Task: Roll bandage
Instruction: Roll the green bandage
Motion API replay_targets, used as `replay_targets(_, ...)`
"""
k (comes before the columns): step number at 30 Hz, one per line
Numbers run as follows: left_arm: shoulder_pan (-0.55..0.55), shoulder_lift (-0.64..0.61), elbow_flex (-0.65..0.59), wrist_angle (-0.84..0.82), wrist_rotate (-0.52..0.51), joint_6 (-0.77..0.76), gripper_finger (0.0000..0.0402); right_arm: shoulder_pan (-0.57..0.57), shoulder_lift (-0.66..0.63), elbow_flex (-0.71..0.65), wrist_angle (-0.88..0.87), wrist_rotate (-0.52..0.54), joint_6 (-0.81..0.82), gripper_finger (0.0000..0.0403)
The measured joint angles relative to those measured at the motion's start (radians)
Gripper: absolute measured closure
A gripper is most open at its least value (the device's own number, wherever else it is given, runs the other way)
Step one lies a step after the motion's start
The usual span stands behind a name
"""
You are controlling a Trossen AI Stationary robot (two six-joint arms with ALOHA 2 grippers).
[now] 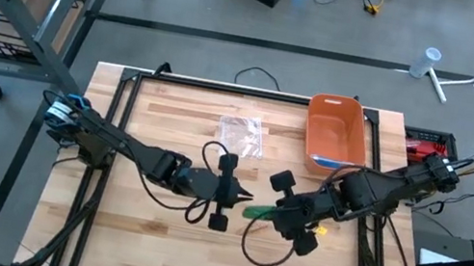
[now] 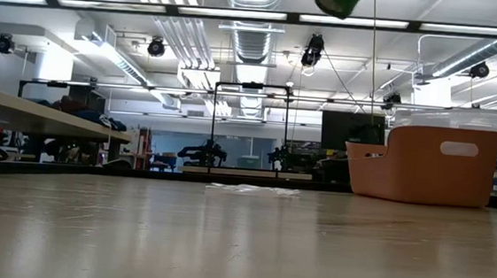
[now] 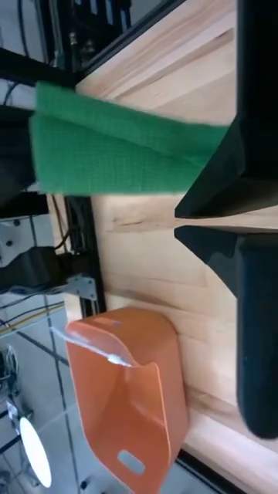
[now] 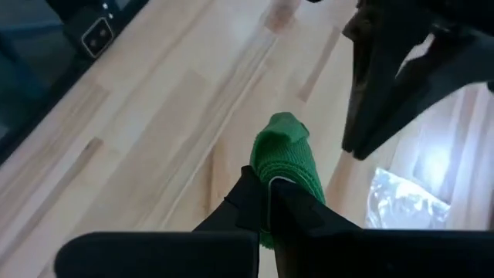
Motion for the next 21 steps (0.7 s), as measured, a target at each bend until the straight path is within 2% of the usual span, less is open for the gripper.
replay_targets(8,-0.043,-0.024,0.000,0.020,0.006,0.012,0.0385,-0.014,-0.015,0.000,-0.077,0.041,0.168,0.0400)
replay_targets(12,-0.074,-0.004,-0.014,0.150,0.008,0.039,0.0373,-0.030,-0.027,0.000,-0.073,0.064,0.262,0.0400)
replay_targets(17,-0.079,0.061,-0.022,0.290,0.006,0.086,0.0366,-0.035,-0.026,0.000,-0.010,0.058,0.282,0.0400)
replay_targets(21,-0.062,0.093,-0.022,0.324,-0.068,0.091,0.0365,-0.034,-0.019,0.000,0.006,0.035,0.269,0.0400)
